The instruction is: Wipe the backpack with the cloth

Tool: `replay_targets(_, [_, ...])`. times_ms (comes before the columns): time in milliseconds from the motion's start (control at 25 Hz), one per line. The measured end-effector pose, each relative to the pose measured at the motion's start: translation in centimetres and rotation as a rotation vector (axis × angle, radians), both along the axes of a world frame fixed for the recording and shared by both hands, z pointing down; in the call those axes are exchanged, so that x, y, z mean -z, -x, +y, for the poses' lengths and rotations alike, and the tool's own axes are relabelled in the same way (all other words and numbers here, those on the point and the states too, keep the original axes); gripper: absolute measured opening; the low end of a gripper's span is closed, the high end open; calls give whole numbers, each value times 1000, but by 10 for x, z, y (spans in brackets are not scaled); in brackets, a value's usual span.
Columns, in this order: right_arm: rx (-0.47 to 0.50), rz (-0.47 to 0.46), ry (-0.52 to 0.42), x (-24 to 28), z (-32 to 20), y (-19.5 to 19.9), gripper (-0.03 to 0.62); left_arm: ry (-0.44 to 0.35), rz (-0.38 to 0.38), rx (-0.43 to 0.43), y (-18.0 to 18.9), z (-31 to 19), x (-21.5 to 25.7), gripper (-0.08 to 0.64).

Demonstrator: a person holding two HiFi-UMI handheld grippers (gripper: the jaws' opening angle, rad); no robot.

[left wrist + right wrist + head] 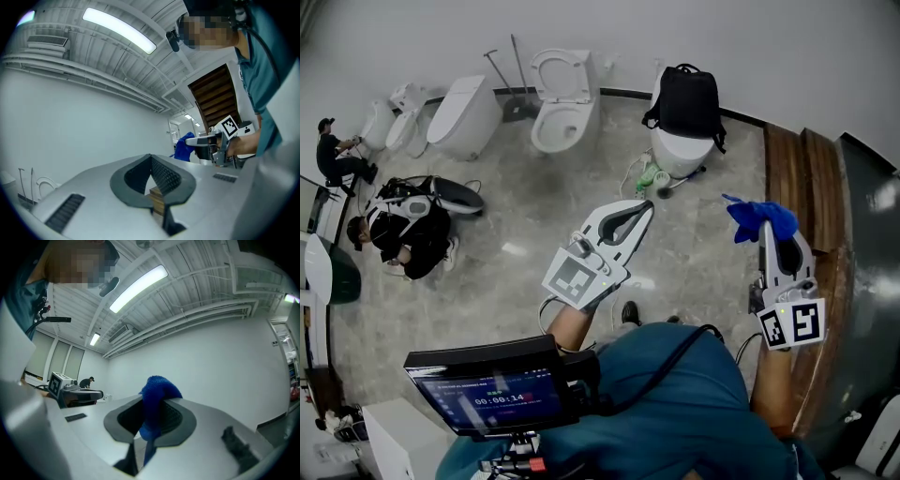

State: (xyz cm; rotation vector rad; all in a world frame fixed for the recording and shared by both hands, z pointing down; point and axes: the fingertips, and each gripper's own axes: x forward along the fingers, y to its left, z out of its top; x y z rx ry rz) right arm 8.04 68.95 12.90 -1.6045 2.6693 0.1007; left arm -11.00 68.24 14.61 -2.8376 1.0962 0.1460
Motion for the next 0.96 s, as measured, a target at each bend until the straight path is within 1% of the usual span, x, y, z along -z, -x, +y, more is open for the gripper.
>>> replay_targets(200, [-19, 23, 12, -4, 0, -3, 51, -8, -2, -6, -3, 1, 0, 3])
replay_targets(960, [-18, 34, 14, -1, 1, 0, 51, -2, -3, 2, 2, 3, 3, 3])
